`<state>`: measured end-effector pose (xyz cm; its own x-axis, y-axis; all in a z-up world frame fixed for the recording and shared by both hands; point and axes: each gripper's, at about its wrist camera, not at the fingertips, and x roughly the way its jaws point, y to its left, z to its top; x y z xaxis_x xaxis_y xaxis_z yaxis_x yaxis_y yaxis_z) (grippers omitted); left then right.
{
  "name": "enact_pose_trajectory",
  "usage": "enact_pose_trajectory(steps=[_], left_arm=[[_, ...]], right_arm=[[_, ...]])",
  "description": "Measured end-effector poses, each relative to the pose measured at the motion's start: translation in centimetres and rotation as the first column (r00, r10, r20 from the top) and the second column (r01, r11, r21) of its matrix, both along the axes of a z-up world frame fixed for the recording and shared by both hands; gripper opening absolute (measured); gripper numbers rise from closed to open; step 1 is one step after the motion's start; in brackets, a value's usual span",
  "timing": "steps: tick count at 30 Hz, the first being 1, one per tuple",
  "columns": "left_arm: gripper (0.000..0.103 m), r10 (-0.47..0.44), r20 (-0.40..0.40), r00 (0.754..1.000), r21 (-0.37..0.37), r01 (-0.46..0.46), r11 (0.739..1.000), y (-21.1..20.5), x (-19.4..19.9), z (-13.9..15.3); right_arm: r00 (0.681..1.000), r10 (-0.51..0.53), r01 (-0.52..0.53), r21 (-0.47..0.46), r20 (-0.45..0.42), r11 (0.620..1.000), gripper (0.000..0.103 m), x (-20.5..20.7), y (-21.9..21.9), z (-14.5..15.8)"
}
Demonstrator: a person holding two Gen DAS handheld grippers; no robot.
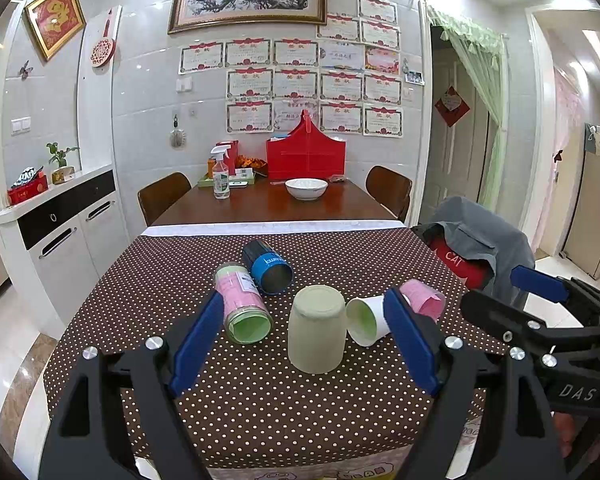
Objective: Flip cup upside down
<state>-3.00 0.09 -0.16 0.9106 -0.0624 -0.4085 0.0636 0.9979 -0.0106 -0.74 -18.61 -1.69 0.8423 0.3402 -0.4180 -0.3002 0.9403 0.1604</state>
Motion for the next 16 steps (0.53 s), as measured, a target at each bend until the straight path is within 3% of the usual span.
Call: enact_pose_trajectory(steps=[16], left_arm=[[0.081,0.001,-0.008,1.0,0.0,-0.001,1.0,-0.02,0.16,-0.26]], right_arm=[[1.0,0.001,-0.001,0.001,-0.006,1.0,0.09,-0.02,0.0,-0.08]])
